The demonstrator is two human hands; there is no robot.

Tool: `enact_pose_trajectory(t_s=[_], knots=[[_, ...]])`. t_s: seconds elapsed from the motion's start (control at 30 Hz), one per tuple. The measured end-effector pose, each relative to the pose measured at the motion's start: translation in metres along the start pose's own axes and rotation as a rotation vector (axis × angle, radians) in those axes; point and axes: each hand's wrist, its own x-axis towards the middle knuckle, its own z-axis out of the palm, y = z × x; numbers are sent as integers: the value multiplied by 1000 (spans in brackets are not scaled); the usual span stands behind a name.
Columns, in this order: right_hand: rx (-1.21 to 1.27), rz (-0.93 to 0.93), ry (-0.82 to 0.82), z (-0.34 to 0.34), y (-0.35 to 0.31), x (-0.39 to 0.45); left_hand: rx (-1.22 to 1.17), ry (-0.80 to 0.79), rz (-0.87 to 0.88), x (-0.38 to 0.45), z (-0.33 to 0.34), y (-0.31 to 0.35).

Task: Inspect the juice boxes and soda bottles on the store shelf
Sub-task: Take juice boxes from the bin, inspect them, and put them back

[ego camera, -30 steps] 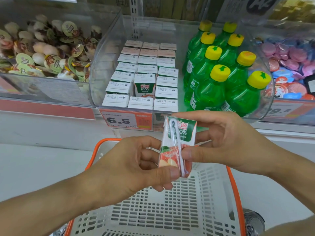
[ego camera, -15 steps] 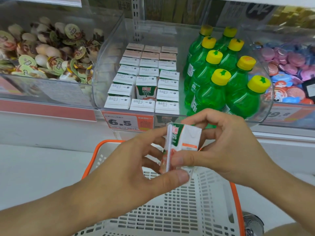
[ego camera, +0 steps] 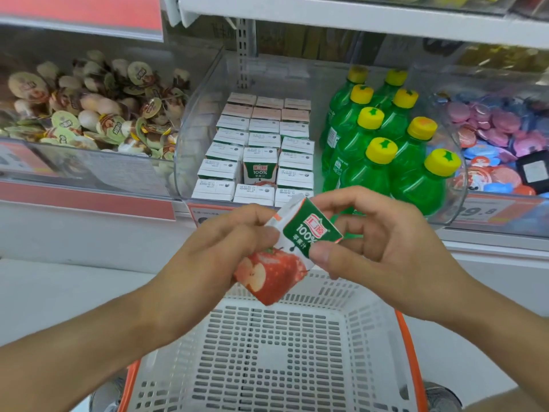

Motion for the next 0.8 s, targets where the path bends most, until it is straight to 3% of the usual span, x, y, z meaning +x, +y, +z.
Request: enact_pose_trajectory(t_s=[0.1, 0.2, 0.33, 0.43, 0.53, 0.63, 0.8], knots=[[70, -1, 66, 3, -8, 4, 417, -3, 282, -1, -4, 4], [93, -1, 4, 0, -13, 6, 726, 20, 509, -2, -14, 9], [-199, -344, 220, 9, -26, 12, 970, 276, 654, -4, -27, 18], [-502, -577, 405, 14, -38, 29, 1131, 541, 583, 0, -41, 19], [-788, -694, 420, 15, -38, 56, 1145, 576, 397, 6, -52, 15], [-869, -654, 345, 19, -27, 79, 1077, 564, 315, 13, -53, 10], [-959, -484, 187, 25, -14, 87, 958, 585, 324, 18, -57, 2]])
